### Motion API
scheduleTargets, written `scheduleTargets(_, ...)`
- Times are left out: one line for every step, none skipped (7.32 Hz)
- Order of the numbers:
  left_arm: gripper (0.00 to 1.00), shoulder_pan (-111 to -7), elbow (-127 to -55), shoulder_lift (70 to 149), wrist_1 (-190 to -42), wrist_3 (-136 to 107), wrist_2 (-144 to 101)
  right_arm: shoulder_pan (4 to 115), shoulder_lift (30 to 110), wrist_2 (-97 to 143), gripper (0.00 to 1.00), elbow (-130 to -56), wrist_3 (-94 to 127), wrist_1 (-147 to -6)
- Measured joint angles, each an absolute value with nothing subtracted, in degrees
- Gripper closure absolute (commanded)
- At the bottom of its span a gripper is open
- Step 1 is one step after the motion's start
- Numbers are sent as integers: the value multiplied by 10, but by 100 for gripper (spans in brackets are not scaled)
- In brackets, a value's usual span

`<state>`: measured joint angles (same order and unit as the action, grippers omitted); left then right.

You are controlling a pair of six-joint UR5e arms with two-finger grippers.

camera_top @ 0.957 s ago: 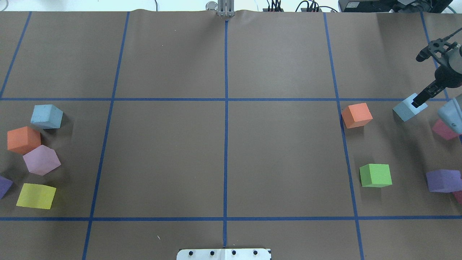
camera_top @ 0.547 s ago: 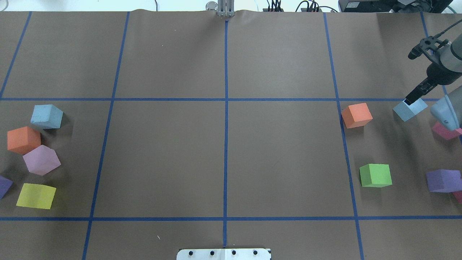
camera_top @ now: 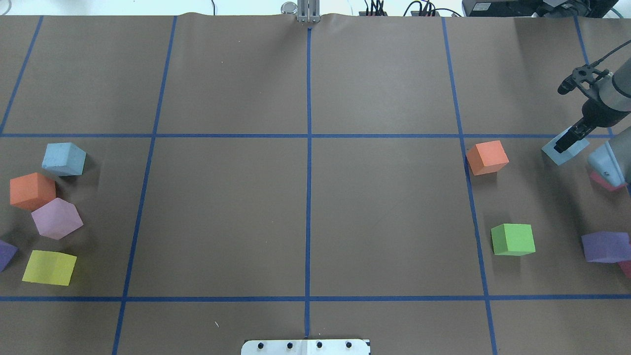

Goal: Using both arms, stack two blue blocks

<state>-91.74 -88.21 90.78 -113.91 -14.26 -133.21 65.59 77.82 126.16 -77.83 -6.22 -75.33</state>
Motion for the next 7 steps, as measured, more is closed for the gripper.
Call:
scheduleTargets(3,-917,-882,907,-1139,-142,-1332,655,779,1262,10,-777,-62,-752)
scheduleTargets(3,-918,-882,907,-1139,-142,-1332,654,779,1262,21,-777,-61,-751)
scheduleTargets(3,-918,-882,907,-1139,-142,-1332,652,779,1262,31,-776,-61,-751)
scheduleTargets(3,-918,-882,908,-1139,-142,-1332,649,780,1263,38,-776,-61,-751)
scheduleTargets(3,-918,-882,908,-1138,-142,-1332,647,780,1264,41,-776,-61,-751)
scheduleTargets(3,-918,-882,909,-1138,-142,-1332,647,780,1266,48,-776,-61,-751)
scheduleTargets(3,-918,-881,909,-1138,-142,-1332,646,780,1268,49,-778,-61,-751)
